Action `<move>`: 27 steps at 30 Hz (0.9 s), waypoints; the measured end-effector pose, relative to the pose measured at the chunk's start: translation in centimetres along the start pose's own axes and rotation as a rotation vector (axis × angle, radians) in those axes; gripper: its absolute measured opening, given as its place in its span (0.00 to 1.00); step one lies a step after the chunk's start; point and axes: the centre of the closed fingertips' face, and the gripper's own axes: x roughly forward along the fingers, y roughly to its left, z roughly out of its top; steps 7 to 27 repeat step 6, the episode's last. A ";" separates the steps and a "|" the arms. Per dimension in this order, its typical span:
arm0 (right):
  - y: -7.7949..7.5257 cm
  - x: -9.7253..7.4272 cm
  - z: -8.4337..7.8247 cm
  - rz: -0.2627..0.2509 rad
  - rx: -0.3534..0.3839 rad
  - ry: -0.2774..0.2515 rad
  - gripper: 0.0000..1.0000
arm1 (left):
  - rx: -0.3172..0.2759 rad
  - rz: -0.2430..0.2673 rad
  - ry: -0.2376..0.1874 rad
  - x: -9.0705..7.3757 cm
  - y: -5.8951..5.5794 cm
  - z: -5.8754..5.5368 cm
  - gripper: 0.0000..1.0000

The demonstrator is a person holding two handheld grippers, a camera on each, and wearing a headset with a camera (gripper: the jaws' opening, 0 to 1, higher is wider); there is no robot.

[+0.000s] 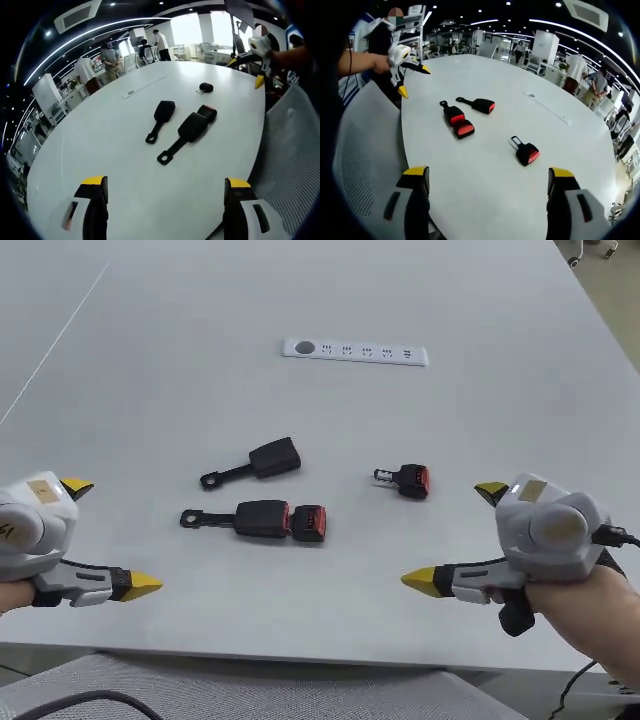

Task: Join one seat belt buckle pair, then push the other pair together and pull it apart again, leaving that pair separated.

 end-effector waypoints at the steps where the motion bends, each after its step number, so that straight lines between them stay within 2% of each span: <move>1: -0.1 0.0 0.0 -0.002 0.000 -0.001 1.00 | -0.001 0.001 0.000 0.0 0.0 0.0 0.99; 27: -0.2 0.0 0.2 -0.006 0.000 -0.003 1.00 | -0.005 0.006 -0.002 -0.1 0.2 -0.1 0.99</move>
